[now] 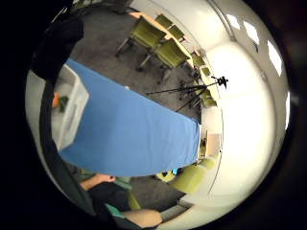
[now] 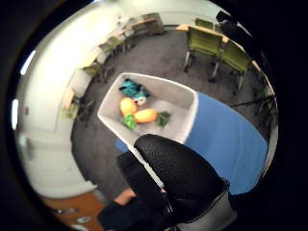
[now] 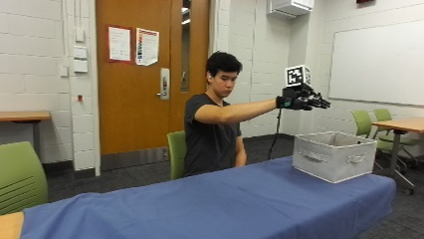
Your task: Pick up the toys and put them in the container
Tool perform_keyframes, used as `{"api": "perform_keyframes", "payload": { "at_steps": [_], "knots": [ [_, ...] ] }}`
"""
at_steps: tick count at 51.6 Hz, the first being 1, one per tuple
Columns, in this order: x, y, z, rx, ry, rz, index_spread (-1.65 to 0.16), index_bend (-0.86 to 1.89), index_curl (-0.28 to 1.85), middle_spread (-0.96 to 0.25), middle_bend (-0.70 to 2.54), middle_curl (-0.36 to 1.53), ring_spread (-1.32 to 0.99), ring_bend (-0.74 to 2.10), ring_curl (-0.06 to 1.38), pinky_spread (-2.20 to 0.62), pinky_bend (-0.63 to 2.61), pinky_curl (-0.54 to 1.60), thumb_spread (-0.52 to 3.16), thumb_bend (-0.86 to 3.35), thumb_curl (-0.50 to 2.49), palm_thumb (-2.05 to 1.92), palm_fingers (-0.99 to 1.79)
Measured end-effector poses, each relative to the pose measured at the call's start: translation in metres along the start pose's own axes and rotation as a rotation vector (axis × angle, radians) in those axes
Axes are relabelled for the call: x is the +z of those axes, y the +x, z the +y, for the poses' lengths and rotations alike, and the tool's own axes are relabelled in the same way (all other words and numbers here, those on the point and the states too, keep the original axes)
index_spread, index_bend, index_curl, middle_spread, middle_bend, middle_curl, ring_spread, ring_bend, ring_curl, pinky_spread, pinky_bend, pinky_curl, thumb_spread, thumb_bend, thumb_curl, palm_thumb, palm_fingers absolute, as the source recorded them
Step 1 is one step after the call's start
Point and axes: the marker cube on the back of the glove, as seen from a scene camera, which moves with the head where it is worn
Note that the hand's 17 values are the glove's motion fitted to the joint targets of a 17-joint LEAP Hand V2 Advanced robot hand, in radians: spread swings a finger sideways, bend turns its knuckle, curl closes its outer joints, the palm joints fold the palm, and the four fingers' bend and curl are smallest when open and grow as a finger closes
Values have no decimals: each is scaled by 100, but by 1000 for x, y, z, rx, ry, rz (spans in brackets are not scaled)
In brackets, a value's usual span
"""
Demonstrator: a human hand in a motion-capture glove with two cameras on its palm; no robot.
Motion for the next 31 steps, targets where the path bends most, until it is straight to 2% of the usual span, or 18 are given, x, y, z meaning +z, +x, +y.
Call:
{"api": "perform_keyframes", "payload": {
  "at_steps": [3, 10, 20, 31],
  "knots": [
    [10, 28, 4, 157, 8, 169, -26, 17, 67, -14, 53, 47, -33, 88, 26, -22, 98, 36, 104, -11, 29, -16, -1],
    [25, 99, 86, 303, -15, 161, -25, 18, 64, -13, 51, 46, -34, 84, 25, -21, 93, 34, 105, -11, 24, -15, -1],
    [40, 160, 120, 369, -7, 150, -25, 18, 61, -12, 50, 45, -34, 78, 24, -19, 87, 32, 106, -11, 18, -15, 1],
    [51, 170, 131, 375, -1, 132, -25, 18, 58, -12, 48, 45, -34, 73, 23, -17, 81, 31, 105, -10, 14, -15, 2]
  ]
}}
